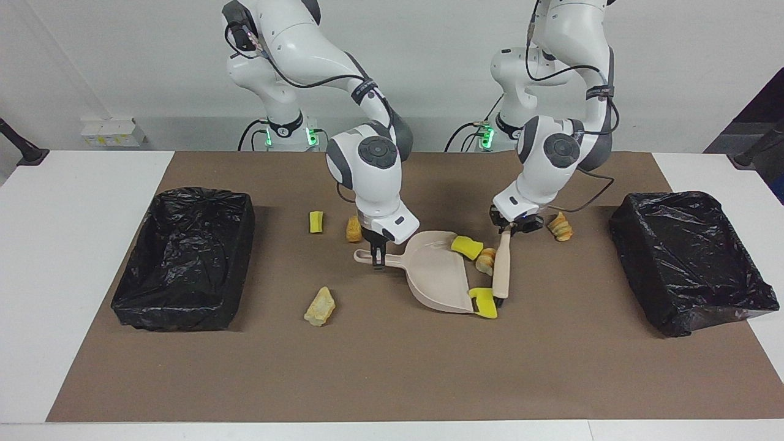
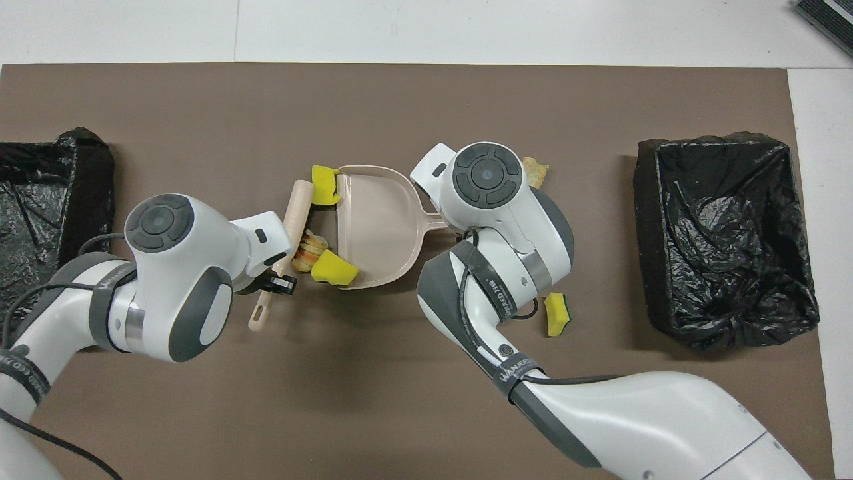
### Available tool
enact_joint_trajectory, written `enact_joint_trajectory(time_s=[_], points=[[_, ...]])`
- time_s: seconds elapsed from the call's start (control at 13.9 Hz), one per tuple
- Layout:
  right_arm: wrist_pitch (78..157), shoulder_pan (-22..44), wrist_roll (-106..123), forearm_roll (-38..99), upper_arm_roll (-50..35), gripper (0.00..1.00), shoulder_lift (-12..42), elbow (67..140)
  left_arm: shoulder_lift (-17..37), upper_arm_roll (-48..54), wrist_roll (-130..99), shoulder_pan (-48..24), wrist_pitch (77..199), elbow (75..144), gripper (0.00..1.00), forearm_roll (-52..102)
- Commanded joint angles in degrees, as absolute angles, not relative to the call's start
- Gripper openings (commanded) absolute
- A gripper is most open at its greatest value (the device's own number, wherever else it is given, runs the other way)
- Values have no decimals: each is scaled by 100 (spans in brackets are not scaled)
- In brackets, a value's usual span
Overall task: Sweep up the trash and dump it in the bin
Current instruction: 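Brush the pieces into the dustpan held by the right gripper, then sweep the remaining bread pieces into the dustpan with the left gripper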
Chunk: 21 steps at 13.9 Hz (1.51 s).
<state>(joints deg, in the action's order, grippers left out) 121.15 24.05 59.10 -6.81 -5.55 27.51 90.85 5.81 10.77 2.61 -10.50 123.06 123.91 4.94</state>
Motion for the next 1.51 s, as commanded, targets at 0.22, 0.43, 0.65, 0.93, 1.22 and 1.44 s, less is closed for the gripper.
enact_joint_trajectory(time_s=[0.22,0.43,0.65,0.93,1.22,1.44], points=[[12015,2329,6486,-607,-615,0,2637,9132,37,967,-387,-1618,11744,12357,0,817],[11848,2303,6696,-536,-615,0,2532,9132,-403,923,-911,-1381,11208,12366,0,817],[11742,2215,6943,-413,-615,0,2461,9132,-580,914,-1957,-1021,10733,12401,0,739],[11830,2241,6961,-404,-615,0,2461,9167,-694,896,-3012,-565,10127,12454,0,405],[11882,2180,6917,-352,-606,0,2584,9141,-1010,896,-4523,-151,9853,12839,0,-193],[12014,2127,6908,-107,-606,0,2680,9097,-1413,905,-4931,166,9861,13427,0,-193]])
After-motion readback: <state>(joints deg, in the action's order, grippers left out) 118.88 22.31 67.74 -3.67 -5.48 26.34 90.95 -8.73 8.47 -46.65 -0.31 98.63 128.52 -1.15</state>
